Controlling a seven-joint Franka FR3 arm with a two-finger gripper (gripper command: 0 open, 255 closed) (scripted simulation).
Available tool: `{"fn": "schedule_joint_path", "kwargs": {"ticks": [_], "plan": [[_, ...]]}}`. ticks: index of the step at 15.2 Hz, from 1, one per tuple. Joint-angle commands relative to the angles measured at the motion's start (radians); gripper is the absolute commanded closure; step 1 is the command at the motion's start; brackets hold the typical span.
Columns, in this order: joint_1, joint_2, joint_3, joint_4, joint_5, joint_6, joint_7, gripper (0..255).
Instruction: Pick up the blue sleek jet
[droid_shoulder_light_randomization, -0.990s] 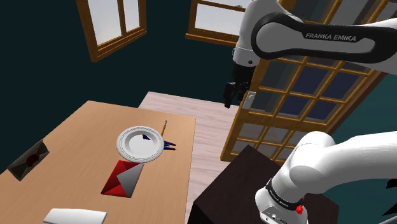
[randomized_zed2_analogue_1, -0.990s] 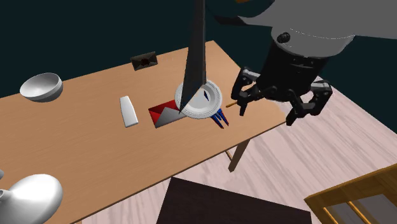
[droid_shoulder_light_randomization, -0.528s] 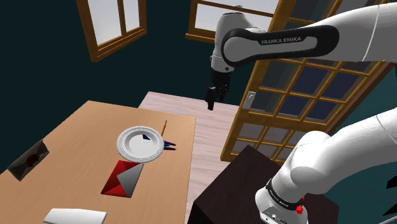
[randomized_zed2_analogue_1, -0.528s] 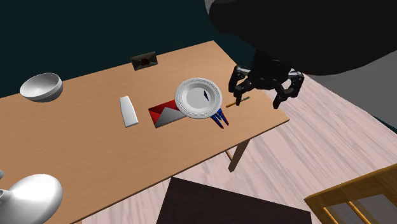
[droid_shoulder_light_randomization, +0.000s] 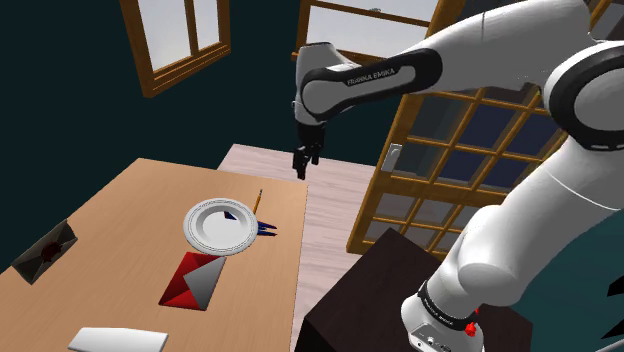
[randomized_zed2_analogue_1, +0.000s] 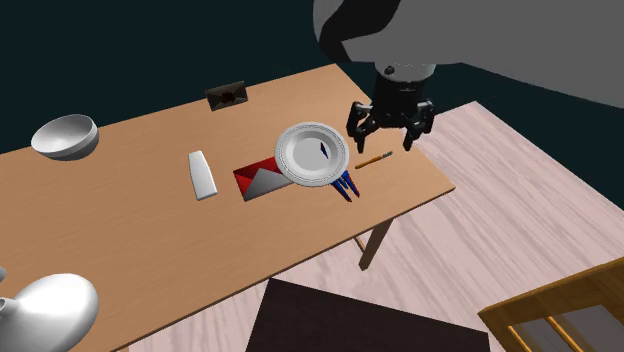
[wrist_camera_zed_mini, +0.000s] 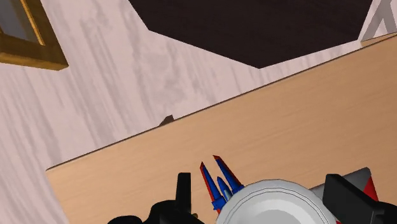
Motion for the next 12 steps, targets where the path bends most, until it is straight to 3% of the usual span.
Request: {"fn": "schedule_joint_path", "kwargs": {"ticks": [1, 12], "plan": [[0.007, 0.081, 0.006, 0.055, -0.007, 0.021, -0.029, 0], [0.056, 0.511, 0.050, 0.407, -0.066, 0.063, -0.151, 0]]}}
